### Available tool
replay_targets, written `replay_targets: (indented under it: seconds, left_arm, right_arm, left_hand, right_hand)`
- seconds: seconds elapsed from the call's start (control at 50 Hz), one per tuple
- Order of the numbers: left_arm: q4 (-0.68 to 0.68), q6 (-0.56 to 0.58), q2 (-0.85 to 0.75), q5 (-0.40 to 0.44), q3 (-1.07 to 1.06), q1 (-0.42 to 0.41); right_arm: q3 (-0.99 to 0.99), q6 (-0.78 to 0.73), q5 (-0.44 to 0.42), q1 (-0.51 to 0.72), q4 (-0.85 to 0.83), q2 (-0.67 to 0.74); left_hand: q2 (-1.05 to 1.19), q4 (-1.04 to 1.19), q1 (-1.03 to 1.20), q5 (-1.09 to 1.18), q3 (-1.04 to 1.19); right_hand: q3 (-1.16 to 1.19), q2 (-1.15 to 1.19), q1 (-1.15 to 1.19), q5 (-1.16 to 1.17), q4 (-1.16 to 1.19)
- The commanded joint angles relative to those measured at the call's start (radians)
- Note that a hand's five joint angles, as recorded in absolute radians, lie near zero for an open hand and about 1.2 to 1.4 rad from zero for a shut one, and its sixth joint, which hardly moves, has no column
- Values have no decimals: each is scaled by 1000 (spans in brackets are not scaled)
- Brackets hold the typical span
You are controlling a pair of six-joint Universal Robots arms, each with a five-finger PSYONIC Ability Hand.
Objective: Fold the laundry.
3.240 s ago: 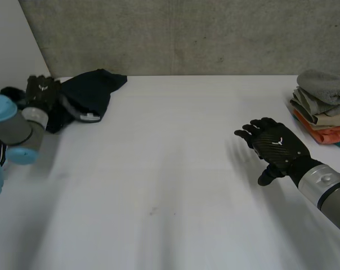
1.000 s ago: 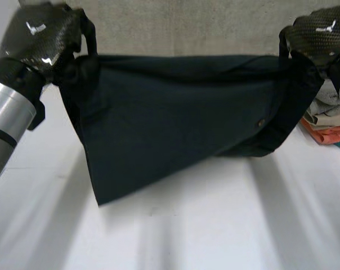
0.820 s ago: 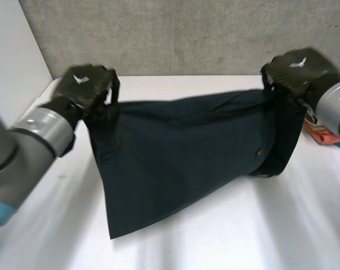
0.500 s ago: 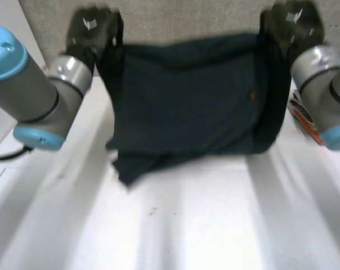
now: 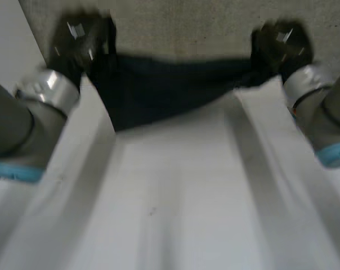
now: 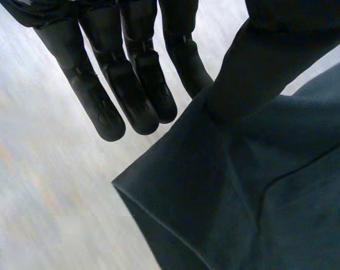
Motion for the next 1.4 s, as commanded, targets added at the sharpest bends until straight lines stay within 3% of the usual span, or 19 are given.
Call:
replay_targets:
  seconds: [0.02,0.12,0.18,0.3,0.36,0.48,0.62,0.66,0.8,0.94,1.04,1.14,1.16,1.18,1.2,1.22,1.24,1.26,1.4]
  left_arm:
    - [-71,48,-113,-10,-186,-8]
    - [-198,84,-79,-78,-233,-51]
    - [-387,85,19,-110,-236,-91]
    - [-796,92,128,-109,-236,-166]
    - [-922,102,145,-107,-243,-208]
    - [-1113,237,160,-115,-249,-399]
    - [-957,286,128,-156,-163,-380]
    - [-837,292,67,-190,-112,-363]
    - [-491,459,-160,-257,98,-246]
    - [-189,607,-424,-256,326,-162]
    - [-4,621,-559,-248,440,-137]
    - [82,613,-628,-165,469,-142]
    - [93,610,-633,-159,471,-143]
    - [106,605,-636,-159,465,-151]
    - [114,601,-636,-159,460,-157]
    - [114,595,-636,-158,455,-163]
    - [113,587,-636,-158,446,-171]
    - [114,570,-628,-155,416,-192]
    - [111,435,-446,-161,194,-243]
  right_arm:
    - [79,-205,-7,26,56,179]
    - [162,-277,-2,18,120,177]
    - [200,-302,0,17,194,138]
    - [317,-463,-13,11,557,-95]
    - [407,-564,-17,3,672,-210]
    - [548,-777,-13,-69,729,-356]
    - [581,-781,-40,-92,711,-356]
    - [552,-758,-68,-94,683,-346]
    - [334,-450,-103,-81,449,-150]
    - [181,-337,-94,-63,180,39]
    - [75,-336,-13,-43,-37,195]
    - [-2,-323,20,-19,-196,329]
    - [-16,-314,-2,-6,-228,364]
    - [-20,-308,-6,-3,-240,377]
    - [-19,-304,-16,-3,-245,384]
    - [-17,-300,-25,-3,-245,387]
    - [-5,-290,-28,-5,-237,380]
    - [7,-284,-28,-6,-230,371]
    - [122,-172,-74,-57,23,193]
  left_hand:
    - [198,195,242,226,203]
    - [198,195,242,226,203]
    - [198,195,242,226,203]
    - [198,195,242,226,203]
    - [198,195,242,226,203]
    - [198,195,242,226,203]
    - [198,195,242,226,203]
    - [198,195,242,226,203]
    - [198,195,242,226,203]
    - [198,195,242,226,203]
    - [198,195,242,226,203]
    - [198,195,242,226,203]
    - [38,35,82,67,43]
    - [-954,-957,-911,-926,-949]
    - [-1024,-1027,-980,-996,-1019]
    - [-829,-832,-785,-801,-824]
    - [-838,-841,-794,-810,-833]
    - [-1024,-1027,-980,-996,-1019]
    - [-1024,-1027,-980,-996,-1019]
  right_hand:
    - [206,213,270,223,198]
    - [206,213,270,223,198]
    - [206,213,270,223,198]
    - [206,213,270,223,198]
    - [206,213,270,223,198]
    - [206,213,270,223,198]
    - [206,213,270,223,198]
    - [206,213,270,223,198]
    - [206,213,270,223,198]
    - [206,213,270,223,198]
    - [206,213,270,223,198]
    - [193,200,257,209,184]
    - [-659,-652,-595,-642,-667]
    - [-1016,-1009,-952,-999,-1024]
    - [-1016,-1009,-952,-999,-1024]
    - [-1016,-1009,-952,-999,-1024]
    - [-1016,-1009,-952,-999,-1024]
    - [-1016,-1009,-952,-999,-1024]
    - [-1016,-1009,-952,-999,-1024]
